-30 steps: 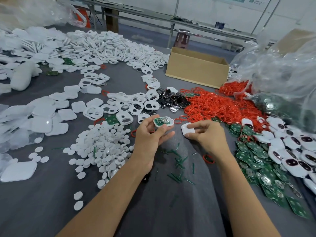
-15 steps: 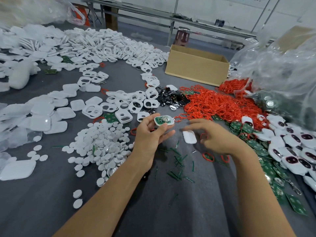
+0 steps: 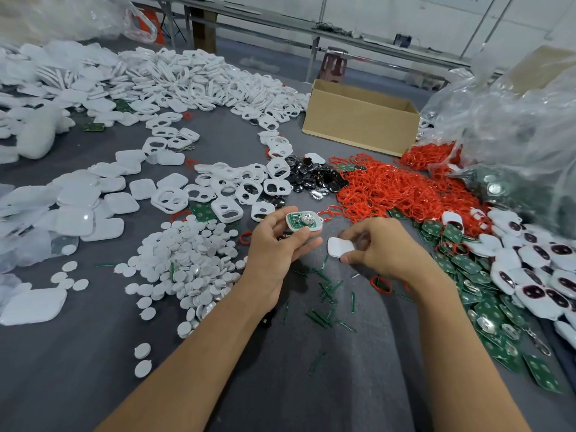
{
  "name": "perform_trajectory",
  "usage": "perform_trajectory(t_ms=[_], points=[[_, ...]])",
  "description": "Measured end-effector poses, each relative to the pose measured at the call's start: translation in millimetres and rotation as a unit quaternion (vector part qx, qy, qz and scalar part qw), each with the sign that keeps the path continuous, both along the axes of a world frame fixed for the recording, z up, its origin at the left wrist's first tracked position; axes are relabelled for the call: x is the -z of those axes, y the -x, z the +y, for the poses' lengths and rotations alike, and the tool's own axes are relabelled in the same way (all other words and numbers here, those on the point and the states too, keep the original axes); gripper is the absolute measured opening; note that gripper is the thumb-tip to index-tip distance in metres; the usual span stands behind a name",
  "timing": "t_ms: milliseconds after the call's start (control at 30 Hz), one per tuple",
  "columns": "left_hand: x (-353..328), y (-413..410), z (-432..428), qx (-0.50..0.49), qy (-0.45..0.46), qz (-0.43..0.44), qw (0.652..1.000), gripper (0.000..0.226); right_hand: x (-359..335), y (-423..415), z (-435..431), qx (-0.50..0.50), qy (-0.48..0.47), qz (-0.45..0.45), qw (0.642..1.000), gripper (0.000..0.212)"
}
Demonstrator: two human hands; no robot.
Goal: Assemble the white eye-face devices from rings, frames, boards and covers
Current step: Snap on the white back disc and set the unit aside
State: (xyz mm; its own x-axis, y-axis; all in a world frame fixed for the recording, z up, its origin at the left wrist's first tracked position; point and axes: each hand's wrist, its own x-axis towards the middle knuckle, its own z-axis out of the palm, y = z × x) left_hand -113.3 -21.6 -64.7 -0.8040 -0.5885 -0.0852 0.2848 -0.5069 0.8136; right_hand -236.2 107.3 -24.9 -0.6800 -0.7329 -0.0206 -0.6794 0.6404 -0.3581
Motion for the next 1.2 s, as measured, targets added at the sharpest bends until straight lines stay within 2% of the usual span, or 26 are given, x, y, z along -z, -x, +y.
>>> perform_trajectory(t_ms=[100,200,267,367,500,733,833,1000,1200], points=[[1.0,0.4,-0.3,0.015,0.001,-0.008,1.000,0.033,-6.5,0.7,5.8,0.042,0.092,0.033,0.994,0.023],[1.2,0.2,1.3,0.031,0.004,-0.015,0.999,0.033,-18.6,-5.0,4.3,0.009,0.250,-0.035,0.968,0.026],[0.5,-0.9,2.6,0.049,0.020,-0.013,0.998,0.039,-22.5,-12.8,-2.5,-0.044,0.283,-0.081,0.955,0.030],[-0.2,-2.1,3.4,0.074,0.049,-0.011,0.996,0.048,-18.7,-22.5,-12.9,-0.083,0.256,-0.084,0.959,0.031],[0.5,-1.8,2.7,0.067,0.057,-0.021,0.996,0.048,-12.5,-22.8,-16.8,-0.096,0.223,-0.071,0.967,0.035],[-1.5,-1.1,2.5,0.071,0.029,-0.022,0.997,0.045,-14.1,-23.2,-17.6,-0.110,0.204,-0.061,0.971,0.038],[-2.0,-1.7,2.9,0.065,0.010,-0.020,0.998,0.035,-15.6,-24.3,-17.7,-0.112,0.203,-0.060,0.971,0.038],[-2.3,-2.4,5.2,0.021,0.041,-0.029,0.999,0.026,-13.8,-26.1,-21.4,-0.106,0.205,-0.041,0.972,0.040],[-1.9,-3.2,7.2,0.003,0.062,-0.032,0.998,0.021,-10.0,-22.1,-21.6,-0.061,0.273,-0.124,0.952,0.024]])
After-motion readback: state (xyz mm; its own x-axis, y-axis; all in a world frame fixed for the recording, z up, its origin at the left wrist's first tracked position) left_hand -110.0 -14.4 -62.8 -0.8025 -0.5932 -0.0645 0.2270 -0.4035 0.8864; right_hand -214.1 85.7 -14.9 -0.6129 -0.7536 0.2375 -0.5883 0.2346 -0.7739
